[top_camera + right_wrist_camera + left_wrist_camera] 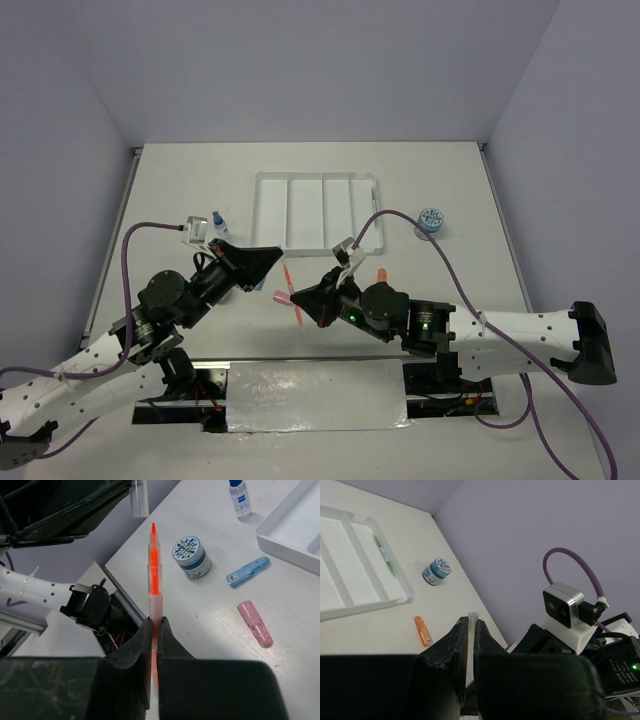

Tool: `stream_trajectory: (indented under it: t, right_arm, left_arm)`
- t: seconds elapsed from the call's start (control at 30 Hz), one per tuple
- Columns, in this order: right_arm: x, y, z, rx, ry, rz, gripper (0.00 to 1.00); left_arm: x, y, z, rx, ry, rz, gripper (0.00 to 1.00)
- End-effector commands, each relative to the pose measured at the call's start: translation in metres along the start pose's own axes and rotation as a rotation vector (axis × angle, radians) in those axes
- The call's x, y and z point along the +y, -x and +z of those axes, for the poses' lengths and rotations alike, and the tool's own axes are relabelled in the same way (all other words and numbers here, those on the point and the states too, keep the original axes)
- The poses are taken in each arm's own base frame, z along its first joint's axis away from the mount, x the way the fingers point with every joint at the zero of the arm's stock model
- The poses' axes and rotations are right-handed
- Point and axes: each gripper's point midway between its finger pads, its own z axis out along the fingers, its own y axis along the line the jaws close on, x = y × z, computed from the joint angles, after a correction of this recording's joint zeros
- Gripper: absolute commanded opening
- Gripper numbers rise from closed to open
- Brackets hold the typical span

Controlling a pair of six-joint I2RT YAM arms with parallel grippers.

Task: Sort the stationery into containers
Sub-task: Close the pen cap on the pen.

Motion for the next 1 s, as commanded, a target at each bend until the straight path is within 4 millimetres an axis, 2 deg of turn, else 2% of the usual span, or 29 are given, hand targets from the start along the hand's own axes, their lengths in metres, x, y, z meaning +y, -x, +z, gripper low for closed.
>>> stream_trajectory:
  t: [0.0, 0.83, 0.97]
  right_arm:
    - [0.0121, 0.0223, -0.0007, -0.054, 0.012, 0.011, 0.0]
    - [0.0114, 0.0235, -0.0021, -0.057, 0.01, 0.018, 0.0]
    - [0.0123, 0.0167, -0.0005, -0.032, 0.016, 0.014, 0.0]
  left_arm:
    - [-0.006, 0.0054, 0.0009, -0.03, -0.035, -0.004, 0.0]
    - [0.0021, 0.0025, 0.0013, -0.032, -0.008, 0.004, 0.0]
    - [0.0012, 0.0091, -0.0012, -0.057, -0.007, 0.0, 0.0]
